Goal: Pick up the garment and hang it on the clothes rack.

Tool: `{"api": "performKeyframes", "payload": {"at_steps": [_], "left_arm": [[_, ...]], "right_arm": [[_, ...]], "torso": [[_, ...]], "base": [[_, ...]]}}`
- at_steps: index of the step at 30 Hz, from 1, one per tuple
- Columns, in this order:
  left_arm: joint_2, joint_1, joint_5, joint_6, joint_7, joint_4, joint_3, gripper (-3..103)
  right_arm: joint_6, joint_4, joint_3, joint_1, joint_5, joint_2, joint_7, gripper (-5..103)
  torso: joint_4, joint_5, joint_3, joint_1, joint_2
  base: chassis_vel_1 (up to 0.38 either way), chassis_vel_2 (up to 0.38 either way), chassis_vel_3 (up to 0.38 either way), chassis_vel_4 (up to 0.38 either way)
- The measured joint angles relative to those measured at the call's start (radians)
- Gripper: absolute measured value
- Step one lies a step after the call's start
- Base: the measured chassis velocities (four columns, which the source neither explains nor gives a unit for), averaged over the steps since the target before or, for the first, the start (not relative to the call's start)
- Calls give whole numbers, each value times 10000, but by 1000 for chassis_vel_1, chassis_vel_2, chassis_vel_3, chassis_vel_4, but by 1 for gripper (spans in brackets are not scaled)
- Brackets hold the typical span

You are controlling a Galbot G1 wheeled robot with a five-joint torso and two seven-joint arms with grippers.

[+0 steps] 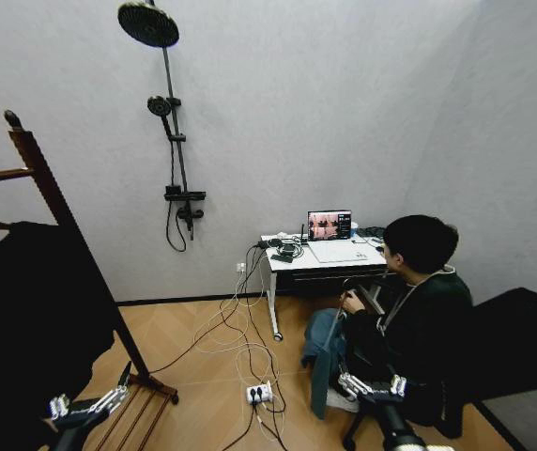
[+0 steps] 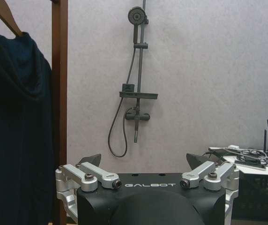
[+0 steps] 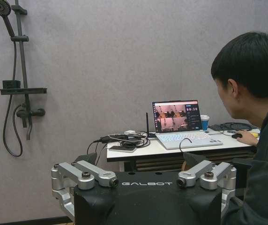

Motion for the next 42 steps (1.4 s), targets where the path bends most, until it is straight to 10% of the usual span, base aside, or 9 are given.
{"api": "performKeyframes", "payload": {"at_steps": [42], "left_arm": [[0, 2, 0, 0, -1, 0, -2, 100]], "right_arm": [[1, -1, 0, -2, 0, 0, -1, 100]], "torso": [[3, 0, -2, -6, 3]], "base": [[181, -242, -174, 239]]}}
